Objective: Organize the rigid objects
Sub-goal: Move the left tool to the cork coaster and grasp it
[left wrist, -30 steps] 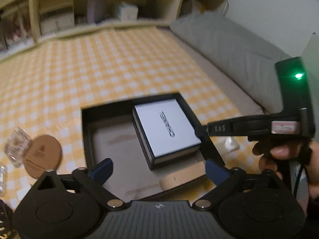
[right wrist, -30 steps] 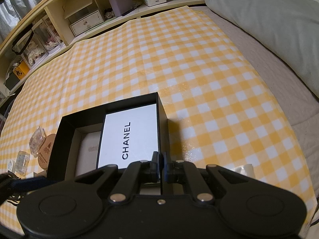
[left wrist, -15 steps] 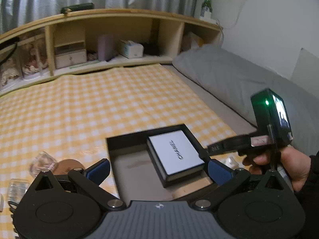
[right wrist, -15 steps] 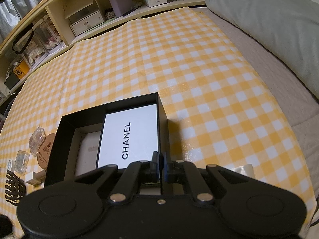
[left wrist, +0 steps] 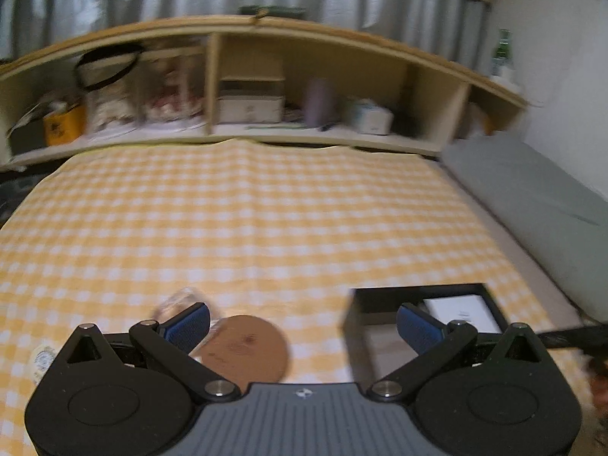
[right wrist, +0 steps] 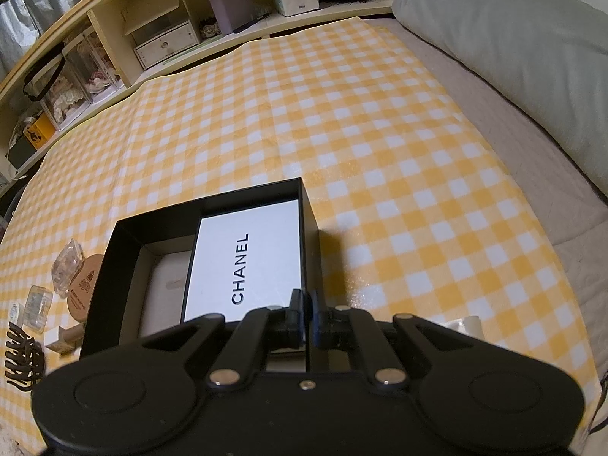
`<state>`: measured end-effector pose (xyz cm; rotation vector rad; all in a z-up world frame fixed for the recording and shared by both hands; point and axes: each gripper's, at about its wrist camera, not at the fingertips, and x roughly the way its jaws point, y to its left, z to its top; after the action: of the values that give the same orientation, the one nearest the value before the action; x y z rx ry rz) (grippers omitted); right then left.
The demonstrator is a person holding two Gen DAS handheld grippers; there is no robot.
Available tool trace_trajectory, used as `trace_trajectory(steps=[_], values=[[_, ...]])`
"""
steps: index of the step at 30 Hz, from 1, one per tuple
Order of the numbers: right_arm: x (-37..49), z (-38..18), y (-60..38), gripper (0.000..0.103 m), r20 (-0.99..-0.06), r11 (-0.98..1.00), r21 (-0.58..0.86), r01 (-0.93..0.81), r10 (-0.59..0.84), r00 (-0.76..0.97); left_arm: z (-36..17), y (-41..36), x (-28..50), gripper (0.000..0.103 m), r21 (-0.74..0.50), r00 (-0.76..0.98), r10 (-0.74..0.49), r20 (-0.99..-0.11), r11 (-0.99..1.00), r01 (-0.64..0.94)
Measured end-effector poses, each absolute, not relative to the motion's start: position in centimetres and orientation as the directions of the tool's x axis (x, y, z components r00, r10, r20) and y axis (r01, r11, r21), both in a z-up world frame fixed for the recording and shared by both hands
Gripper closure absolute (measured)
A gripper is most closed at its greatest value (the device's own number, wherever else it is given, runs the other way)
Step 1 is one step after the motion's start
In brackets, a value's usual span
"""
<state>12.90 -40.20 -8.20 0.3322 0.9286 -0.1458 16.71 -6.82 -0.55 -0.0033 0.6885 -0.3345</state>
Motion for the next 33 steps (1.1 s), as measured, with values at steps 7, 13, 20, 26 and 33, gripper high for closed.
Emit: trace_trajectory(steps=[7, 13, 20, 26, 33], values=[[12.7, -8.3, -40.2, 0.098, -0.799, 0.938, 0.218, 0.269, 0.013, 0.601, -4.4, -5.3, 20.4, 0.0, -0.101, 0.678, -0.225, -0.7, 0.971, 0.218], [12.7, -8.4, -40.4, 0.098, -0.797, 0.935, 0.224, 0.275, 0.013, 0.604, -7.8, -5.4, 22.0, 0.0, -0.096, 0.624, -0.197, -0.756, 0.977, 0.192], [12.9, -8.3, -39.9, 0.098, -0.81, 0.947, 0.184, 0.262, -0.005, 0.586, -11.1, -5.2, 23.6, 0.0, -0.075, 0.572, -0.158, -0.805, 0.983, 0.167], [13.1, -8.3, -39.7, 0.098, -0.811, 0.951, 0.17, 0.26, -0.015, 0.584, -12.6, -5.3, 24.5, 0.0, -0.032, 0.566, -0.127, -0.815, 0.984, 0.175], [13.2, -8.4, -39.5, 0.098, -0.812, 0.953, 0.159, 0.258, -0.022, 0.583, -13.2, -6.1, 24.9, 0.001, 0.0, 0.583, -0.124, -0.803, 0.978, 0.208]])
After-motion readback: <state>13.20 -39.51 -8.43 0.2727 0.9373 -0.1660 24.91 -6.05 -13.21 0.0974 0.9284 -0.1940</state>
